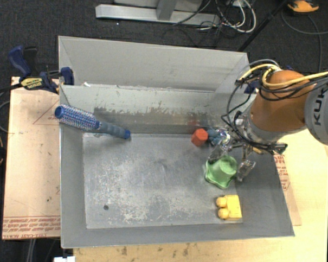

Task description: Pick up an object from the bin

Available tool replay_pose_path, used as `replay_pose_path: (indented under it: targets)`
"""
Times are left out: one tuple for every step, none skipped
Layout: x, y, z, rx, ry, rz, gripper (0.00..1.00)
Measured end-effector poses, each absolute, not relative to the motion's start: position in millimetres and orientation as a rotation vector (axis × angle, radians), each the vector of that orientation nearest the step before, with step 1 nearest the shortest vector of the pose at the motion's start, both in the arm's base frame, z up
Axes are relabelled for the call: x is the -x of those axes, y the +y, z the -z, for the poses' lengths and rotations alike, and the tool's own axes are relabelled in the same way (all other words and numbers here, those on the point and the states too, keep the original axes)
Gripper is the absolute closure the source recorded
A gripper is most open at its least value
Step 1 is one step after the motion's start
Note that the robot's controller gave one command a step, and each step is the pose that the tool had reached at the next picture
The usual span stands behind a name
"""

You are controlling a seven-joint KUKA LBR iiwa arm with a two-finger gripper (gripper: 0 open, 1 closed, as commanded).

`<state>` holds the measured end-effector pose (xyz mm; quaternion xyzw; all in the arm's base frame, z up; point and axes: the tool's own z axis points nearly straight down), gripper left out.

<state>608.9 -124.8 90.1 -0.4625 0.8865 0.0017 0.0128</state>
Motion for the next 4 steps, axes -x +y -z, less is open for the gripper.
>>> replay_pose_path:
  targets:
    - [-608.9,-125,-90,1.441,2.763,-0.006,1.0]
    - [-608.9,-125,-90,1.441,2.763,-0.006,1.0]
    - [-608.4,-123,-90,1.544,2.707,-0.008,1.0]
    - [-575.0,-138,-258,2.042,2.38,0.008,1.0]
